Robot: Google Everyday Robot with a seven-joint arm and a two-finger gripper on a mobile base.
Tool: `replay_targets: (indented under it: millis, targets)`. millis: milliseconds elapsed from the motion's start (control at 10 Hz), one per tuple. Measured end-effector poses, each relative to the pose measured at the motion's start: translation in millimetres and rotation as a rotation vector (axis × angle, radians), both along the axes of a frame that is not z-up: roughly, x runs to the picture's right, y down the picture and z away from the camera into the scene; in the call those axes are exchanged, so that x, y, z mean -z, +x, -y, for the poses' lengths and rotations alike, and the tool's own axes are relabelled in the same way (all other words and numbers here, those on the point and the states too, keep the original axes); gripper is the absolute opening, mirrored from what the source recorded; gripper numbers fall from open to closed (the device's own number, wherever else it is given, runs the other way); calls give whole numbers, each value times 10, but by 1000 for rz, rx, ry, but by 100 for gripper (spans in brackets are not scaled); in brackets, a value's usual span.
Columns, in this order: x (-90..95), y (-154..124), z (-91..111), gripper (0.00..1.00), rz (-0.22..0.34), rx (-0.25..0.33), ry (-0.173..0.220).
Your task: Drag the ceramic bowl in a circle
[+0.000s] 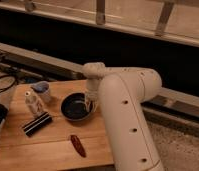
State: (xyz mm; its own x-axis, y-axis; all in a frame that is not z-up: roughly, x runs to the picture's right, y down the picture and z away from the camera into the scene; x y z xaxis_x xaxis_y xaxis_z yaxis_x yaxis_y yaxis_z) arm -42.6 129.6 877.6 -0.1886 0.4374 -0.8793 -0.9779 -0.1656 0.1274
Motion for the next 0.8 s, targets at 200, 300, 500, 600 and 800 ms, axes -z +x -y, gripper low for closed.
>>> replay_targets:
  millis: [200,300,500,600,800]
  targets:
    - [161,-10,132,0,5,2,40]
    - [262,15,195,0,5,-1,58]
    - [429,130,225,0,-12,1,70]
    - [501,228,149,0,-30,3,57]
    - [580,468,-5,0,-66,-26,52]
